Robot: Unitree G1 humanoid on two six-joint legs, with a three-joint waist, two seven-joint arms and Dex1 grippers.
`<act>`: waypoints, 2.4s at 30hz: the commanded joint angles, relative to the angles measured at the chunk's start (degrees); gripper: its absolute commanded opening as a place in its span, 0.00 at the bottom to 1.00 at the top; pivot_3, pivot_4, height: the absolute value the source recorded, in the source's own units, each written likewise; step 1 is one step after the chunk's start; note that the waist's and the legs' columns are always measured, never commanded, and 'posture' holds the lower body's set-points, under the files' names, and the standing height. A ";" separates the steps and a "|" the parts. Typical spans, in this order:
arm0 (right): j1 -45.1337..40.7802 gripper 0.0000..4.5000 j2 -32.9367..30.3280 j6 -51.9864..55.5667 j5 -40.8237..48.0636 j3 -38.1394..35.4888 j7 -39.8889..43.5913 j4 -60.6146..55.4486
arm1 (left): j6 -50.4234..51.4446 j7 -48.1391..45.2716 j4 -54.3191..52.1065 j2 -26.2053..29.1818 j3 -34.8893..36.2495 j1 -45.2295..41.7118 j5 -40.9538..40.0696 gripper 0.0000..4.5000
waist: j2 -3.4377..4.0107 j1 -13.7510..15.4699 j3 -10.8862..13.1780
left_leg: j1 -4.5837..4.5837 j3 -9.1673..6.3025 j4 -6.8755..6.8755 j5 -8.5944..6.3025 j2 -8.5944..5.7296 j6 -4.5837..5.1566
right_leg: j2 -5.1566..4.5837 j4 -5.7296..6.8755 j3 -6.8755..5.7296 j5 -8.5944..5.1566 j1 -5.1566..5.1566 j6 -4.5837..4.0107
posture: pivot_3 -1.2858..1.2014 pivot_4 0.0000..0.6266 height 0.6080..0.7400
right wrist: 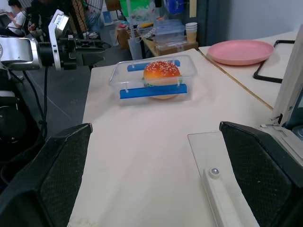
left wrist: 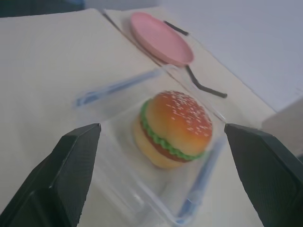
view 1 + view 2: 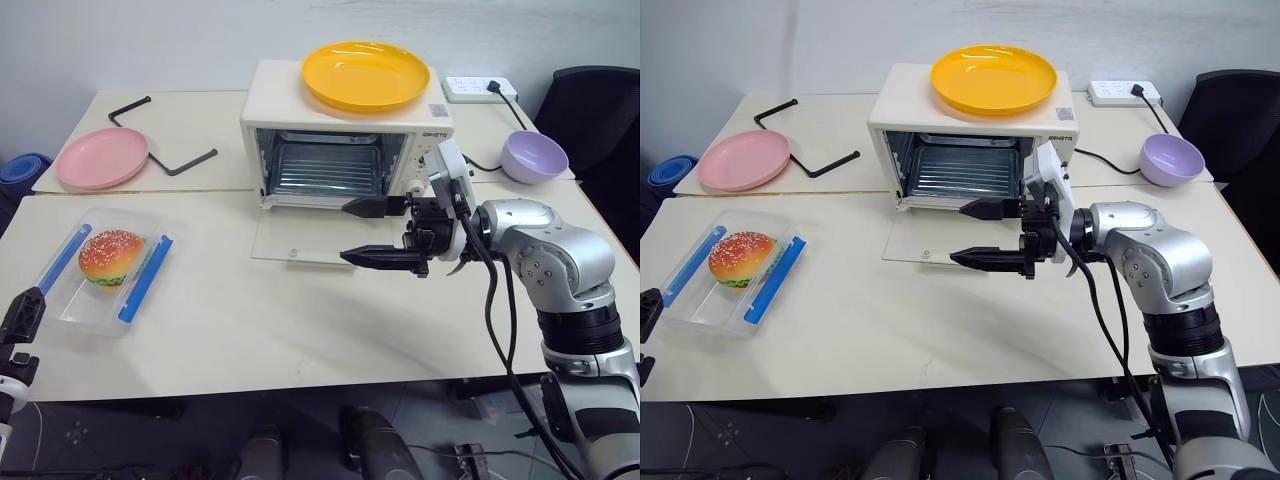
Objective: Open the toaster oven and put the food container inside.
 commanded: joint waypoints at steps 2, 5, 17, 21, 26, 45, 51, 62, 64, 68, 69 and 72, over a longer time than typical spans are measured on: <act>1.28 1.00 0.71 -0.23 1.07 -2.67 -2.68 -3.58 | -0.40 8.72 4.71 1.66 -1.88 -1.48 -1.42 0.99 | -0.02 0.02 -0.01 | 0.00 -0.02 -0.02 -0.01 0.01 -0.01 | -0.02 -0.01 0.03 -0.01 0.00 -0.01 | 0.52 0.24 1.00; 2.53 1.00 0.87 0.14 1.48 -3.43 -4.42 -5.07 | -0.40 14.69 8.24 2.43 -4.05 -2.85 -0.89 0.99 | -0.03 0.05 -0.01 | -0.01 -0.02 -0.02 -0.01 0.00 -0.02 | -0.05 0.00 0.03 -0.01 -0.01 -0.01 | 0.52 0.24 1.00; 7.16 1.00 1.22 0.95 3.80 -5.82 -9.97 -10.74 | -0.40 31.69 21.32 8.77 -11.84 -8.91 -2.36 0.72 | -0.16 -0.04 -0.08 | -0.02 -0.06 -0.10 -0.04 0.02 -0.09 | -0.04 -0.04 0.03 -0.01 -0.04 -0.02 | 0.52 0.24 1.00; 7.52 1.00 0.85 0.79 3.89 -6.18 -10.51 -11.00 | -0.40 34.14 23.20 10.22 -12.93 -8.75 -4.38 0.45 | -0.16 -0.02 -0.08 | -0.02 -0.06 -0.11 -0.07 0.05 -0.13 | -0.05 -0.05 0.04 -0.03 -0.06 -0.05 | 0.52 0.24 1.00; 8.08 1.00 -0.25 1.50 4.78 -7.04 -10.65 -11.84 | -0.40 36.17 26.22 12.73 -14.83 -8.96 -6.00 0.14 | -0.16 0.03 -0.08 | -0.02 -0.07 -0.12 -0.07 0.04 -0.13 | -0.06 -0.07 0.05 -0.03 -0.05 -0.06 | 0.52 0.24 1.00; 16.51 1.00 -4.25 4.96 8.82 -14.08 -17.68 -17.41 | -0.41 10.66 46.19 37.41 -56.83 -23.64 -10.81 0.07 | -0.25 0.16 0.00 | -0.51 -0.33 -0.23 -0.06 0.00 -0.15 | -0.21 -0.40 -0.07 -0.07 -0.29 -0.13 | 0.52 0.24 1.00; 19.56 1.00 -4.93 5.11 9.92 -16.44 -20.07 -20.02 | -4.09 5.27 47.88 29.28 -72.00 -32.78 -4.19 0.07 | -0.24 0.08 0.00 | -0.67 -0.32 -0.26 -0.07 0.01 -0.15 | -0.19 -0.53 -0.07 -0.04 -0.39 -0.07 | 0.52 0.24 1.00; 25.17 1.00 -6.60 4.70 10.69 -20.50 -23.29 -22.37 | -15.26 -2.18 56.81 18.64 -86.05 -44.03 9.53 0.07 | -0.22 -0.04 0.02 | -0.66 -0.23 -0.27 -0.06 0.02 -0.12 | -0.09 -0.49 0.01 -0.02 -0.40 -0.03 | 0.52 0.24 1.00; 26.10 1.00 -6.57 4.46 10.57 -20.70 -23.61 -22.63 | -16.48 -3.24 58.62 17.66 -87.05 -45.22 11.38 0.07 | -0.21 -0.02 0.02 | -0.64 -0.22 -0.27 -0.06 0.02 -0.12 | -0.08 -0.46 0.03 -0.02 -0.41 -0.03 | 0.52 0.24 1.00; 27.15 1.00 -6.34 3.80 9.54 -20.60 -24.46 -22.56 | -18.71 -4.02 62.27 14.82 -86.83 -47.23 14.18 0.22 | -0.21 0.35 0.02 | -0.67 -0.25 -0.21 0.00 -0.03 -0.04 | -0.11 -0.44 0.02 0.02 -0.39 0.05 | 0.52 0.24 1.00; 27.19 1.00 -6.35 3.72 9.55 -20.60 -24.58 -22.56 | -18.71 -4.32 62.62 14.46 -86.47 -47.44 14.56 0.28 | -0.21 0.38 0.02 | -0.66 -0.24 -0.20 0.01 -0.06 -0.01 | -0.13 -0.45 0.02 0.04 -0.37 0.08 | 0.52 0.24 1.00; 27.13 1.00 -6.30 3.69 9.68 -20.68 -25.08 -22.36 | -18.73 -4.99 63.06 13.57 -84.95 -47.77 15.15 0.47 | -0.21 0.54 0.02 | -0.67 -0.23 -0.18 0.03 -0.10 0.02 | -0.18 -0.48 0.02 0.08 -0.35 0.16 | 0.52 0.24 1.00</act>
